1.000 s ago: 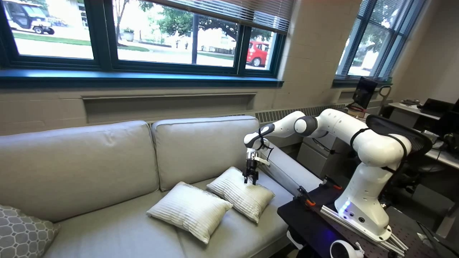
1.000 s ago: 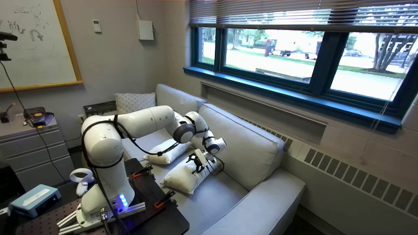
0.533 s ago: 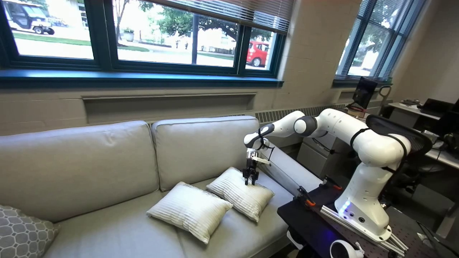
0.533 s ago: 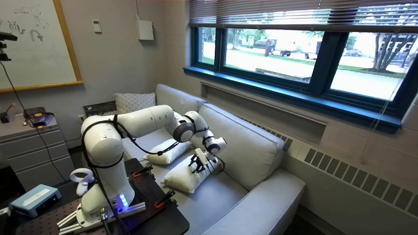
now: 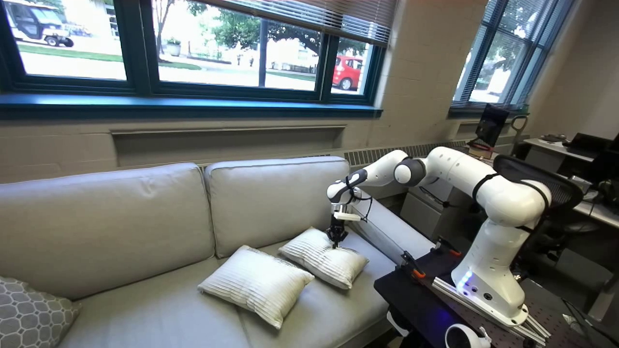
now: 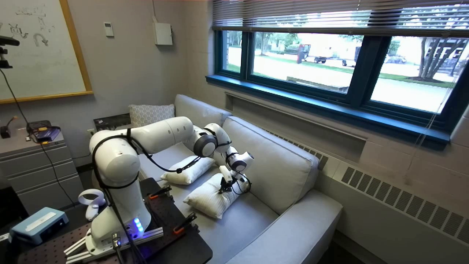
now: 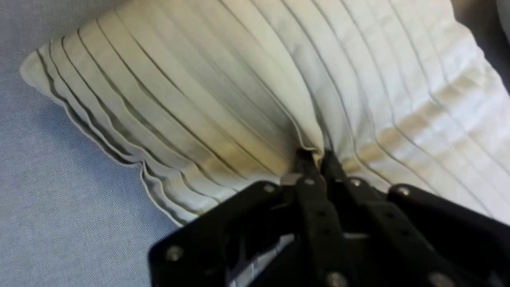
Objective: Set the striped pillows against the armrest
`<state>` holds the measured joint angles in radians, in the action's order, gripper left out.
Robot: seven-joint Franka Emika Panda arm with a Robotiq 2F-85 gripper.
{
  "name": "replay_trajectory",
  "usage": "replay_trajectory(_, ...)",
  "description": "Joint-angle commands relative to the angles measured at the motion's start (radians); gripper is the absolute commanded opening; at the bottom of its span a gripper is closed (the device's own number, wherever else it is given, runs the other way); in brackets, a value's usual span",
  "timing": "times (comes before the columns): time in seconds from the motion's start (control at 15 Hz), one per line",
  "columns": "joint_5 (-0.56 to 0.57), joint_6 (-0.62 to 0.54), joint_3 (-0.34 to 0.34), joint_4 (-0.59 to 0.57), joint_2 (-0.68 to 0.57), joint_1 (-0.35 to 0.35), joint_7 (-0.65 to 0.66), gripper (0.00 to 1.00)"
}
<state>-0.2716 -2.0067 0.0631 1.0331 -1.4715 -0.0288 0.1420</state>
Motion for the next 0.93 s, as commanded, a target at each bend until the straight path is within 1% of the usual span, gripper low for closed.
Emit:
replay_trajectory(0.0,0.017,-0.027,-0.025,-0.029,0.002,-0.034,0.128,0.04)
replay_trajectory(0.13,0.022,-0.041,-0.042,-0.044,0.007,-0.047,0.182,0.06)
replay_trajectory(0.2,0.026,-0.044,-0.05,-0.074,-0.005,-0.052,0.207,0.08)
replay_trajectory(0.27,0.033,-0.05,-0.063,-0.112,-0.023,-0.06,0.24,0.07)
replay_trajectory(0.4,0.032,-0.112,-0.113,-0.049,0.029,-0.091,0.293,0.07)
replay_trajectory(0.53,0.026,-0.192,-0.154,0.049,0.101,-0.111,0.334,0.06)
replay_trajectory(0.73,0.001,-0.364,-0.206,0.229,0.213,-0.146,0.396,0.06)
replay_trajectory(0.87,-0.02,-0.481,-0.236,0.324,0.262,-0.183,0.457,0.06)
